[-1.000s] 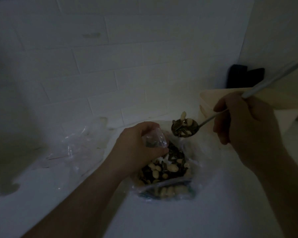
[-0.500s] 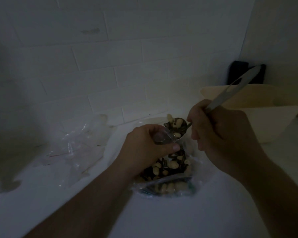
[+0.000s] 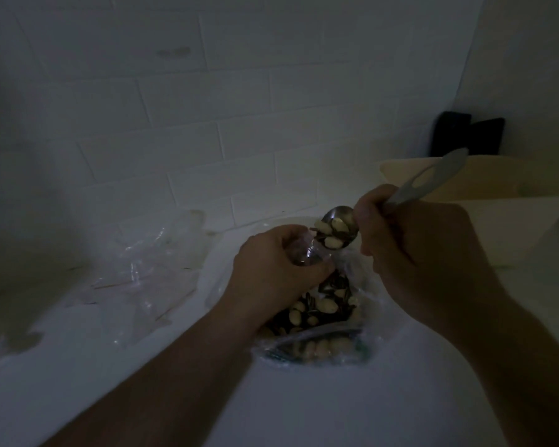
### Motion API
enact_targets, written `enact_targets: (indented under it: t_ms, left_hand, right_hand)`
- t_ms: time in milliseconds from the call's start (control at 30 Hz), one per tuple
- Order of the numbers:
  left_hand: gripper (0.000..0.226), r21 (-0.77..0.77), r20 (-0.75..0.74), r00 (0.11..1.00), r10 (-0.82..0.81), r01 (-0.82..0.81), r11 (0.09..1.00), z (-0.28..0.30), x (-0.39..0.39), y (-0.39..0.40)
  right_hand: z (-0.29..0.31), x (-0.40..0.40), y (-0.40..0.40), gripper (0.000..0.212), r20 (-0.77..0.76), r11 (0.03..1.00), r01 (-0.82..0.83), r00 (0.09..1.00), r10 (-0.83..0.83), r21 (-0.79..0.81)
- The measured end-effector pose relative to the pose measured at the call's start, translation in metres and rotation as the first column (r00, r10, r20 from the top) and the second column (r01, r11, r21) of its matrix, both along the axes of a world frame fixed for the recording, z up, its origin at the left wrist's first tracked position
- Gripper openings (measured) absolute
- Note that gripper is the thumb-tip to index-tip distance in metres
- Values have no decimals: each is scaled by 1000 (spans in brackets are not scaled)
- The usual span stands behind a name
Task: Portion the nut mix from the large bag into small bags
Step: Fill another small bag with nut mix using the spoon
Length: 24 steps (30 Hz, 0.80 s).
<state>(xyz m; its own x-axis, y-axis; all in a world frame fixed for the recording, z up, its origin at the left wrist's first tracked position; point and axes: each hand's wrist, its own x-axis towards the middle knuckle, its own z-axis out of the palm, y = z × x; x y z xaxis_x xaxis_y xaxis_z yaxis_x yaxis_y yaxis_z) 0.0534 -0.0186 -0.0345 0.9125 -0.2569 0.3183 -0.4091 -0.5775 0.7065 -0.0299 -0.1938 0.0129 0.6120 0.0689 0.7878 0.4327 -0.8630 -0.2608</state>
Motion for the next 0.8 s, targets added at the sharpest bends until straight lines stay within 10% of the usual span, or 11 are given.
enact_targets:
  t_ms: [800]
  left_hand:
    - [32,-135,50,998,36,-29,990,-3,8,4]
  right_hand:
    - [-6,-2,12,28,61,982,-191,980,190,5]
